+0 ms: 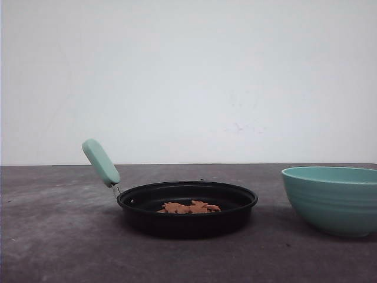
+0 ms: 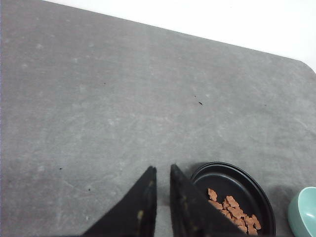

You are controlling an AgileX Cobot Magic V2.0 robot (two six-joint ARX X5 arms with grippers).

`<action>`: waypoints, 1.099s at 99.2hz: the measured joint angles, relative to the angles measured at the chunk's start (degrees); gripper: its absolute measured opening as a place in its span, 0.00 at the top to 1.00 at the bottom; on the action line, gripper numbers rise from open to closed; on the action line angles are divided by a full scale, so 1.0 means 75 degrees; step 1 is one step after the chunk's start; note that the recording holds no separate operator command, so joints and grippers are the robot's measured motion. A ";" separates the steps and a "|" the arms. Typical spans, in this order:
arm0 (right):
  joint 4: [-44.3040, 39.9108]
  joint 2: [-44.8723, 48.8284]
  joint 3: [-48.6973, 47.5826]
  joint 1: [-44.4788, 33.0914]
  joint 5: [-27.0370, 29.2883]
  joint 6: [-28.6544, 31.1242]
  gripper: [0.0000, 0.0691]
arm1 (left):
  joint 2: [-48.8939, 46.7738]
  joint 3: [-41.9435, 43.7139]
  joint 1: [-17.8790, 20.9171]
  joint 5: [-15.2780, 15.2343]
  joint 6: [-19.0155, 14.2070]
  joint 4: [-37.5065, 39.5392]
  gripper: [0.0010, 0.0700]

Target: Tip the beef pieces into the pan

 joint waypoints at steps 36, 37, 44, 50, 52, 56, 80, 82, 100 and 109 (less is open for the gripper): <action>-0.1090 -0.0163 -0.0813 -0.0143 -0.1105 0.0533 0.98 | -0.0003 0.0000 0.0000 0.0000 0.0000 0.0003 0.98; -0.1113 -0.0163 -0.0813 -0.0157 -0.1105 0.0533 0.98 | -0.0003 0.0000 0.0000 0.0000 0.0000 0.0000 0.98; -0.1087 -0.0160 -0.0813 -0.0207 -0.1090 0.0533 0.98 | -0.0003 0.0000 0.0000 0.0000 0.0000 0.0003 0.98; -0.0892 -0.0163 -0.0863 -0.0219 -0.1099 0.0533 0.98 | -0.0003 0.0000 0.0000 0.0000 0.0000 0.0003 0.98; -0.0769 -0.0163 -0.0906 -0.0219 -0.1099 0.0533 0.98 | -0.0003 0.0000 0.0000 0.0000 0.0000 0.0003 0.98; -0.0507 -0.0166 -0.1020 -0.0219 -0.1105 0.0533 0.98 | -0.0006 0.0000 0.0000 0.0000 0.0000 0.0006 0.98; -0.0367 -0.0163 -0.1081 -0.0219 -0.1110 0.0466 0.98 | -0.0003 0.0000 0.0000 0.0000 0.0000 0.0003 0.98; -0.0367 -0.0163 -0.1081 -0.0219 -0.1110 0.0455 0.98 | -0.0003 0.0000 0.0000 0.0000 0.0000 0.0003 0.98; -0.0367 -0.0163 -0.1084 -0.0219 -0.1107 0.0303 0.98 | -0.0003 0.0000 0.0000 0.0000 0.0000 0.0003 0.98; -0.0367 -0.0163 -0.1084 -0.0219 -0.1107 0.0286 0.98 | -0.0003 0.0000 0.0000 0.0000 0.0000 0.0003 0.98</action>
